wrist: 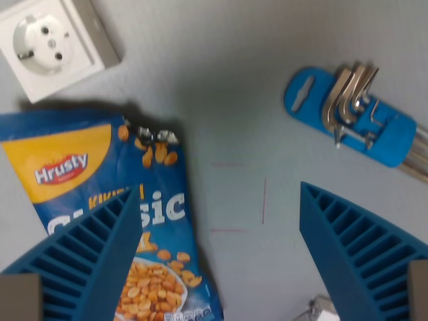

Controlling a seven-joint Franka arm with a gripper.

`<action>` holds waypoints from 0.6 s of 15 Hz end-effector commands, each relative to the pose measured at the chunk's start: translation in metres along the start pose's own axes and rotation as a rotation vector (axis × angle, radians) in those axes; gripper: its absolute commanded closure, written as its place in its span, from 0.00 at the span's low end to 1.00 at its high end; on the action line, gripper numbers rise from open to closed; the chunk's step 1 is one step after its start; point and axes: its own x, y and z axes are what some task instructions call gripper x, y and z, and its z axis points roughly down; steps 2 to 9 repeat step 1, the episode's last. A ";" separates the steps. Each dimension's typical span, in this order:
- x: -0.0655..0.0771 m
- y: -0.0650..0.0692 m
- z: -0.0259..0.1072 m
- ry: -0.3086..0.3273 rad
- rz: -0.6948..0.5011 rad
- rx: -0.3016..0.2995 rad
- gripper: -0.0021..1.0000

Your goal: Move in base positive x

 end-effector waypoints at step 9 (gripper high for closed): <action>0.020 0.005 0.000 -0.057 0.000 0.017 0.00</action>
